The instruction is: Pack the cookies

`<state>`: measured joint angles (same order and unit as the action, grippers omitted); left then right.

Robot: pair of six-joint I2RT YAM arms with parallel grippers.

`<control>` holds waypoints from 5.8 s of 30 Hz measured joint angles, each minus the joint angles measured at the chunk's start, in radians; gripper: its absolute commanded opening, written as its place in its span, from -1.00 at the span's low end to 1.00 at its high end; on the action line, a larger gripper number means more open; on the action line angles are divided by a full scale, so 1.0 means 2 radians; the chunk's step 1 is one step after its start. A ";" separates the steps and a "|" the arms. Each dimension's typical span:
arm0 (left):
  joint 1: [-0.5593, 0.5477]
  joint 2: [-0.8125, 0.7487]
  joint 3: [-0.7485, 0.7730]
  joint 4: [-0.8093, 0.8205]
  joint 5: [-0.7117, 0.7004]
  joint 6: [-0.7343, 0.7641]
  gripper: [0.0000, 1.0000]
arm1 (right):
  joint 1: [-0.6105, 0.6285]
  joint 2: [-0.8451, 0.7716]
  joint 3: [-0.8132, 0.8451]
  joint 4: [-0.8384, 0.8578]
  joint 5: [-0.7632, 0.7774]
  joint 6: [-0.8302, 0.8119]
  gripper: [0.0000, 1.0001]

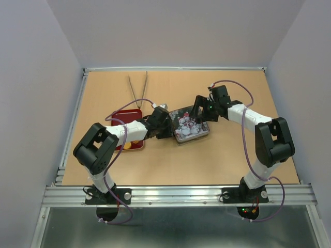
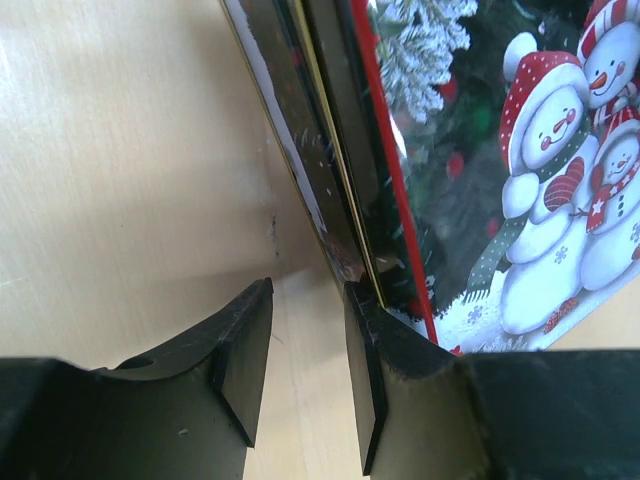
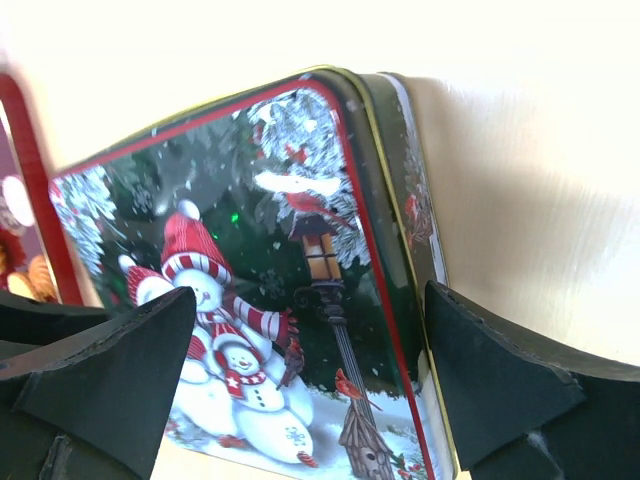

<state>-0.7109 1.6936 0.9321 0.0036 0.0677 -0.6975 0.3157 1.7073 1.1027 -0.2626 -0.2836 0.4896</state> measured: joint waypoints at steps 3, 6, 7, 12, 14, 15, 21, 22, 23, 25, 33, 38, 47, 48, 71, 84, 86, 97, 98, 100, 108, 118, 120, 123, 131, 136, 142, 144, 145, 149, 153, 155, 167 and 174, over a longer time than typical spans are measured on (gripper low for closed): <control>-0.001 0.000 0.000 -0.001 0.002 0.000 -0.08 | 0.000 0.000 0.012 -0.003 0.001 -0.002 1.00; 0.000 0.000 0.000 -0.001 0.002 0.000 -0.08 | 0.000 -0.001 0.021 -0.009 0.003 -0.004 1.00; -0.001 0.000 0.000 0.000 0.002 0.000 -0.09 | -0.001 -0.001 0.023 -0.010 0.003 -0.004 1.00; -0.001 0.000 0.000 0.000 0.004 0.000 -0.09 | -0.004 -0.006 0.034 -0.022 0.010 -0.010 1.00; -0.001 0.000 0.000 0.000 0.004 0.000 -0.09 | -0.004 -0.006 0.037 -0.023 0.013 -0.012 1.00; -0.001 0.000 0.000 0.000 0.004 0.000 -0.09 | -0.005 -0.006 0.038 -0.024 0.014 -0.012 1.00; -0.001 0.000 0.000 0.000 0.005 0.000 -0.09 | -0.007 -0.006 0.039 -0.033 0.027 -0.013 1.00; -0.001 0.000 0.000 0.000 0.005 0.000 -0.09 | -0.008 -0.006 0.039 -0.034 0.029 -0.013 1.00; -0.001 0.000 0.000 0.000 0.005 0.000 -0.09 | -0.008 -0.006 0.039 -0.035 0.032 -0.013 1.00; -0.001 0.000 0.000 0.000 0.005 0.000 -0.09 | -0.008 -0.006 0.040 -0.036 0.034 -0.013 1.00; -0.001 0.000 0.000 -0.002 0.004 0.000 -0.09 | -0.010 -0.016 0.062 -0.043 0.050 -0.014 1.00; -0.001 0.000 0.007 -0.015 -0.003 0.002 -0.09 | -0.014 -0.091 0.056 -0.049 0.069 -0.023 1.00; 0.004 -0.004 0.010 -0.033 -0.016 0.008 -0.09 | -0.014 -0.261 -0.029 -0.050 0.070 -0.018 0.58; 0.007 -0.006 0.010 -0.037 -0.018 0.009 -0.09 | -0.014 -0.274 -0.051 -0.052 0.068 -0.013 0.50; 0.089 -0.137 -0.005 -0.074 -0.060 0.022 -0.10 | 0.001 -0.281 -0.241 -0.058 0.002 0.051 -0.38; 0.089 -0.137 -0.005 -0.076 -0.061 0.024 -0.10 | 0.049 -0.206 -0.241 0.016 0.006 0.075 -0.44; 0.089 -0.137 -0.005 -0.076 -0.060 0.024 -0.10 | 0.053 -0.198 -0.241 0.021 0.008 0.076 -0.46; 0.090 -0.137 -0.013 -0.078 -0.060 0.026 -0.11 | 0.066 -0.192 -0.241 0.060 0.027 0.091 -0.50; 0.090 -0.137 -0.013 -0.078 -0.060 0.026 -0.11 | 0.066 -0.192 -0.241 0.062 0.030 0.092 -0.50; 0.090 -0.137 -0.013 -0.078 -0.060 0.027 -0.11 | 0.066 -0.192 -0.241 0.066 0.034 0.093 -0.50; 0.091 -0.137 -0.013 -0.078 -0.060 0.027 -0.11 | 0.078 -0.185 -0.241 0.083 0.035 0.108 -0.53; 0.091 -0.137 -0.013 -0.078 -0.060 0.027 -0.11 | 0.086 -0.184 -0.255 0.097 0.047 0.133 -0.53; 0.091 -0.137 -0.013 -0.078 -0.060 0.027 -0.12 | 0.087 -0.175 -0.255 0.102 0.048 0.137 -0.54; 0.091 -0.137 -0.013 -0.078 -0.060 0.027 -0.11 | 0.088 -0.160 -0.255 0.106 0.050 0.139 -0.54; 0.091 -0.137 -0.019 -0.076 -0.058 0.027 -0.12 | 0.088 -0.146 -0.239 0.105 0.051 0.138 -0.54; 0.091 -0.134 -0.020 -0.074 -0.053 0.027 -0.13 | 0.088 -0.147 -0.217 0.106 0.051 0.138 -0.54; 0.091 -0.127 -0.020 -0.067 -0.046 0.027 -0.13 | 0.088 -0.146 -0.208 0.106 0.050 0.137 -0.54; 0.091 -0.124 -0.019 -0.066 -0.043 0.028 -0.13 | 0.088 -0.146 -0.208 0.106 0.050 0.137 -0.54; 0.091 -0.118 -0.012 -0.068 -0.041 0.030 -0.13 | 0.088 -0.146 -0.208 0.106 0.050 0.137 -0.54; 0.088 -0.082 0.045 -0.066 -0.037 0.041 -0.13 | 0.088 -0.146 -0.208 0.106 0.050 0.137 -0.54; 0.076 -0.034 0.124 -0.058 -0.027 0.053 -0.13 | 0.088 -0.146 -0.208 0.106 0.050 0.137 -0.54; 0.070 -0.005 0.168 -0.055 -0.024 0.059 -0.13 | 0.088 -0.146 -0.208 0.106 0.050 0.137 -0.54; 0.054 0.151 0.319 -0.071 -0.017 0.082 -0.16 | 0.088 -0.143 -0.208 0.105 0.050 0.137 -0.54; 0.056 0.165 0.288 -0.040 -0.014 0.078 -0.18 | 0.088 -0.139 -0.208 0.107 0.050 0.136 -0.54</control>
<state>-0.5995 2.0232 1.5085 -0.0757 0.0402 -0.5415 0.4915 1.4300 0.6876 -0.0490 -0.1833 0.7624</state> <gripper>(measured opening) 0.414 0.230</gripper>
